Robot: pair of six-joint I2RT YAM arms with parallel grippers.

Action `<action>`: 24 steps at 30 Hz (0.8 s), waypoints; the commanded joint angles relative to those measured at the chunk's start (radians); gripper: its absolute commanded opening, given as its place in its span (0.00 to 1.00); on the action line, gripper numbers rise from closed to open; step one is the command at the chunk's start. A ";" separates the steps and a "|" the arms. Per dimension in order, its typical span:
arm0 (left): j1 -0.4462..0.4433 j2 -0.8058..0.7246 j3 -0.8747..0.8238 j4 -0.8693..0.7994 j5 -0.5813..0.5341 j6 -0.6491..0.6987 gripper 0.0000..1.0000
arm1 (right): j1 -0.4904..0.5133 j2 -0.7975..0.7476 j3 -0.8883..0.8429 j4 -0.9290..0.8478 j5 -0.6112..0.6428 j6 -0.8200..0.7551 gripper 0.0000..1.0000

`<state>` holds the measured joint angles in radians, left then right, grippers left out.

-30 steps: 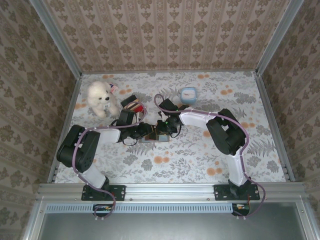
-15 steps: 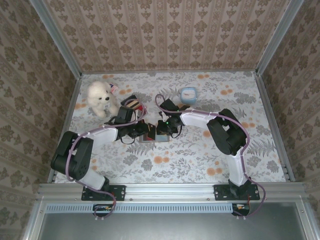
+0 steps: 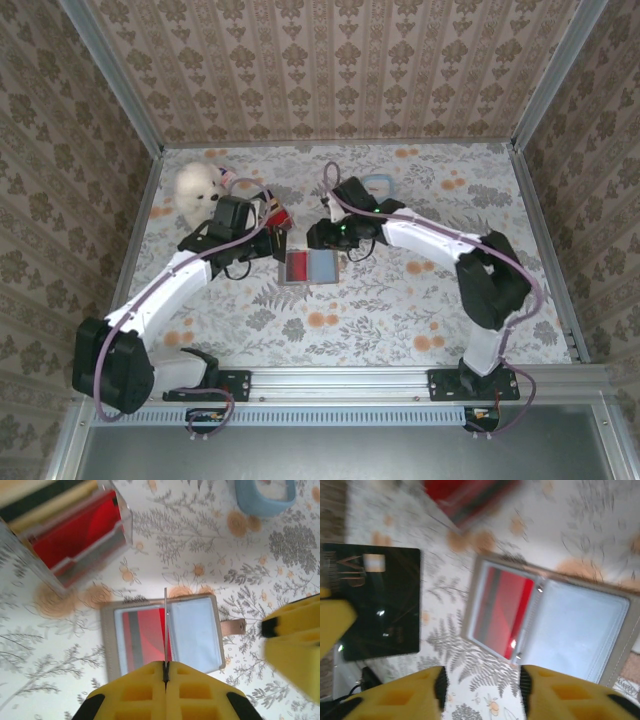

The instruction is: Take the credit cards out of the card holder

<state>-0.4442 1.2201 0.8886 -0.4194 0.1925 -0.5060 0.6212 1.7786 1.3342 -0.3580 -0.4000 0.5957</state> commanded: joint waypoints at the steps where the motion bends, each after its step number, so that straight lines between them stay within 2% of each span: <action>1: 0.005 -0.029 0.060 -0.094 -0.107 0.125 0.00 | -0.042 -0.083 -0.079 0.030 0.028 -0.013 0.56; 3: 0.007 -0.027 0.088 -0.103 -0.139 0.184 0.00 | -0.072 -0.121 -0.128 0.041 0.049 -0.026 0.65; 5: 0.011 -0.014 0.115 -0.101 -0.145 0.272 0.00 | -0.106 -0.152 -0.183 0.053 0.053 -0.047 0.78; 10: 0.034 0.034 0.191 -0.079 -0.182 0.435 0.00 | -0.160 -0.227 -0.299 0.108 0.075 -0.069 0.94; 17: 0.105 0.150 0.253 0.023 -0.115 0.745 0.00 | -0.174 -0.241 -0.409 0.206 0.101 -0.055 0.99; 21: 0.147 0.264 0.342 -0.016 -0.049 0.888 0.00 | -0.174 -0.243 -0.454 0.253 0.099 -0.048 1.00; 24: 0.175 0.346 0.420 -0.056 -0.051 0.962 0.00 | -0.176 -0.241 -0.472 0.281 0.103 -0.043 1.00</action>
<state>-0.2928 1.5276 1.2392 -0.4397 0.1066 0.3012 0.4511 1.5562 0.8783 -0.1356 -0.3176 0.5491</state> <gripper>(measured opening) 0.045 0.999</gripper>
